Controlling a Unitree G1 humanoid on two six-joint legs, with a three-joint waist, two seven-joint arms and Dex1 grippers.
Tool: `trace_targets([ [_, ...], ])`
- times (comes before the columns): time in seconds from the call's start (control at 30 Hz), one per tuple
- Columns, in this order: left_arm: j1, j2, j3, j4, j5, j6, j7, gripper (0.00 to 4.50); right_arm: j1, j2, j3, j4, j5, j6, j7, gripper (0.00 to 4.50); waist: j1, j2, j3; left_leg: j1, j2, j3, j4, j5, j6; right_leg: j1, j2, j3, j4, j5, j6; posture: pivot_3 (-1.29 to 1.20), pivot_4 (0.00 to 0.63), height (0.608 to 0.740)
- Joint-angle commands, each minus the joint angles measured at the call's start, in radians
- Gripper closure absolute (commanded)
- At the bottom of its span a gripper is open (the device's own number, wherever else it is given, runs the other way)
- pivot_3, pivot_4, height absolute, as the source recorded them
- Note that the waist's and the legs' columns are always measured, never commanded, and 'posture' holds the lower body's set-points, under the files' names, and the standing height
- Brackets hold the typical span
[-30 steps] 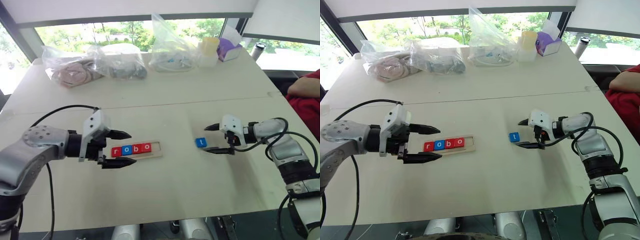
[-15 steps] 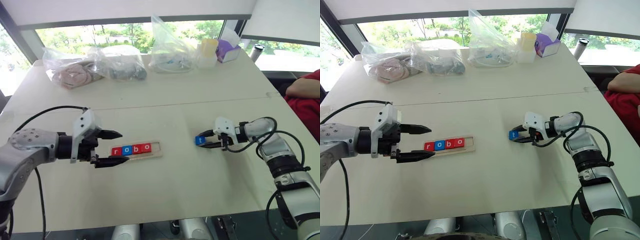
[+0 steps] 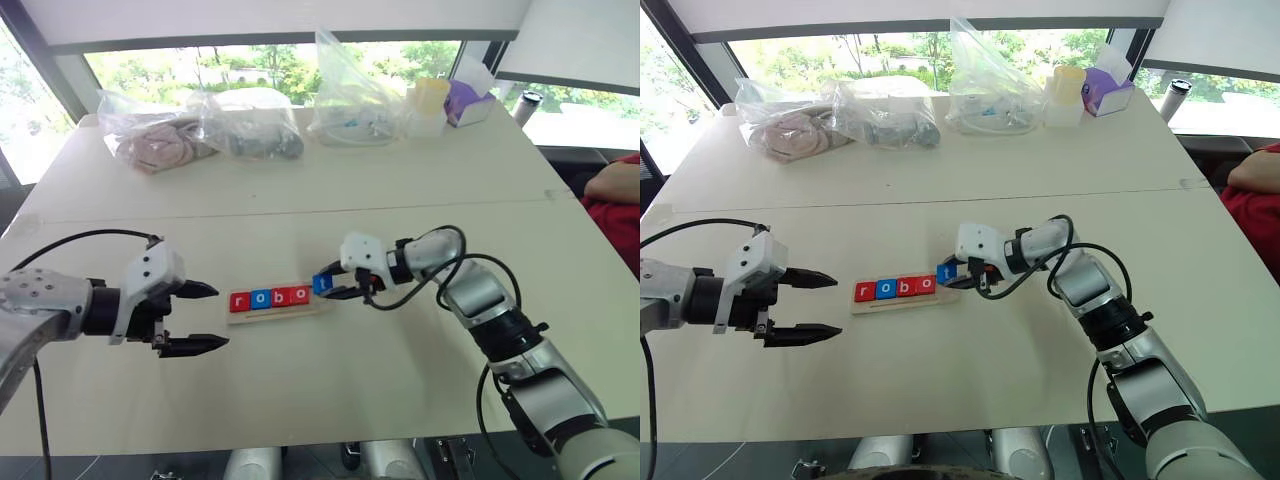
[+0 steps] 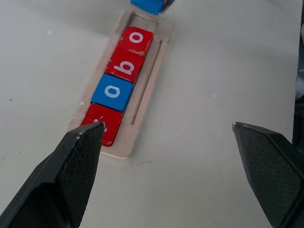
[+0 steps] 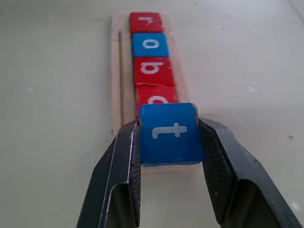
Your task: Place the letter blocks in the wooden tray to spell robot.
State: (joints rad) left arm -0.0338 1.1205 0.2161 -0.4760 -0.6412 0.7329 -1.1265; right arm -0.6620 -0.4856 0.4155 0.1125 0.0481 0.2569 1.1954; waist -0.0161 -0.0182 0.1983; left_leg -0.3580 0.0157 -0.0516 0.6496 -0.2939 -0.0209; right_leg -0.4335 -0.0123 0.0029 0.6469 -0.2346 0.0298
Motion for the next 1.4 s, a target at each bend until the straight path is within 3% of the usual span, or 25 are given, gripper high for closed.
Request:
trace_targets([
  [0.03,-0.007,-0.019,0.01,-0.031,-0.01,0.005,0.03,0.0,-0.022,0.02,0.004,0.004,-0.015,-0.023,-0.011,3.33,-0.001,0.0,0.0,0.0,0.0,0.0,0.0,0.0,0.0,0.0,0.0,0.0,0.0,0.0,0.0,0.0,0.15,0.74],
  [0.4,-0.052,-0.099,-0.022,-0.047,-0.045,0.039,0.085,0.0,-0.034,0.047,0.008,0.057,-0.033,-0.053,-0.008,3.33,-0.002,0.0,0.0,0.001,0.001,-0.001,0.0,0.0,0.0,0.0,0.002,0.0,0.001,0.002,0.003,0.0,0.15,0.74],
  [0.93,-0.048,-0.104,-0.037,-0.052,-0.032,0.039,0.098,0.0,-0.038,0.083,0.015,0.112,-0.053,-0.064,-0.024,3.33,-0.003,0.0,0.0,0.001,0.0,-0.001,0.0,0.0,0.0,0.0,0.001,-0.001,0.001,0.002,0.002,0.0,0.15,0.74],
  [1.1,-0.047,-0.107,-0.039,-0.054,-0.031,0.037,0.104,0.0,-0.05,0.099,-0.028,0.069,0.008,0.022,-0.022,3.33,-0.003,0.0,0.0,0.001,0.0,-0.002,0.0,0.0,0.0,0.0,0.001,-0.001,0.001,0.002,0.002,0.0,0.15,0.74],
  [1.4,-0.058,-0.111,-0.05,-0.048,-0.027,0.033,0.108,0.0,-0.024,0.05,-0.036,0.005,0.009,0.043,-0.012,3.33,-0.003,0.0,0.0,0.001,0.0,-0.002,0.0,0.0,0.0,0.0,0.001,-0.001,0.001,0.002,0.002,0.0,0.15,0.74],
])
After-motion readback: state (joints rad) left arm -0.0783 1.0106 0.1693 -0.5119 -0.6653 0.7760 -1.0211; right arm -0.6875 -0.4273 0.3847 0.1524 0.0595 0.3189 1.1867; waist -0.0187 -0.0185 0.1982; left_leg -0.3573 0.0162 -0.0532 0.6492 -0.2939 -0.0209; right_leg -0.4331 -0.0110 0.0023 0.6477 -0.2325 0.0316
